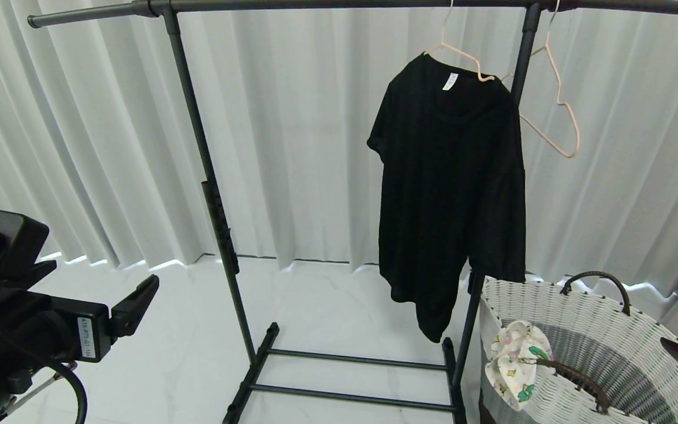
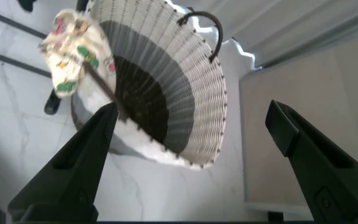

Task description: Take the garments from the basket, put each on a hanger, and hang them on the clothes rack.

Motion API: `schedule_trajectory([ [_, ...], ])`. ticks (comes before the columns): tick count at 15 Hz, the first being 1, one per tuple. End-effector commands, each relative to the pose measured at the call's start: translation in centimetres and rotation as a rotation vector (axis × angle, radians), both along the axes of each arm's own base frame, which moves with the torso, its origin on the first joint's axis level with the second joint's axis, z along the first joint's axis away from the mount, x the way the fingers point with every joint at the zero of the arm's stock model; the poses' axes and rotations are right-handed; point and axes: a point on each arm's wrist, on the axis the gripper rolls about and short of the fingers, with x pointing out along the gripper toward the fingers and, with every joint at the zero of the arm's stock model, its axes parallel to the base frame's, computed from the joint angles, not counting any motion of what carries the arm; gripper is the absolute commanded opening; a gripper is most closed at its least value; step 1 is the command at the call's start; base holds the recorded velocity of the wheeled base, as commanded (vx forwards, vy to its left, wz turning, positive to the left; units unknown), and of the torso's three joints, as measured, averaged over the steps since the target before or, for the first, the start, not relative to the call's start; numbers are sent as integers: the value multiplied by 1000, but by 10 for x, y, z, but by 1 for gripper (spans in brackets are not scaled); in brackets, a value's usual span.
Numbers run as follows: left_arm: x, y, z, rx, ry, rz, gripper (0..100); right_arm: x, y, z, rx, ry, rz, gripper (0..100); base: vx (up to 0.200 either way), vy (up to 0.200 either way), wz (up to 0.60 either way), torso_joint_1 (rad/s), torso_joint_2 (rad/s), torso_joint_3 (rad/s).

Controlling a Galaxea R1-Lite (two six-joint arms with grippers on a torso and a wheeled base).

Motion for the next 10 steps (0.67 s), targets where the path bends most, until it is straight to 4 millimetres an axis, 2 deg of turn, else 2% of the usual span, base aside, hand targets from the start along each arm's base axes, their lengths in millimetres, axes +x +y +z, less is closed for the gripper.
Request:
schedule_trajectory([
  [1,-1,0,0,-1,-2,-1,100,0,0,-1,0,7,6,100,200,0,0,-2,2,7],
  [4,0,0,-2,2,8,1,100,5,4,-7,33,53,74,100,200,0,0,1,2,2],
  [10,-1,0,-6,3,19,-2,100,38,18,-43,49,242,177,100,0,0,0,0,0,0],
])
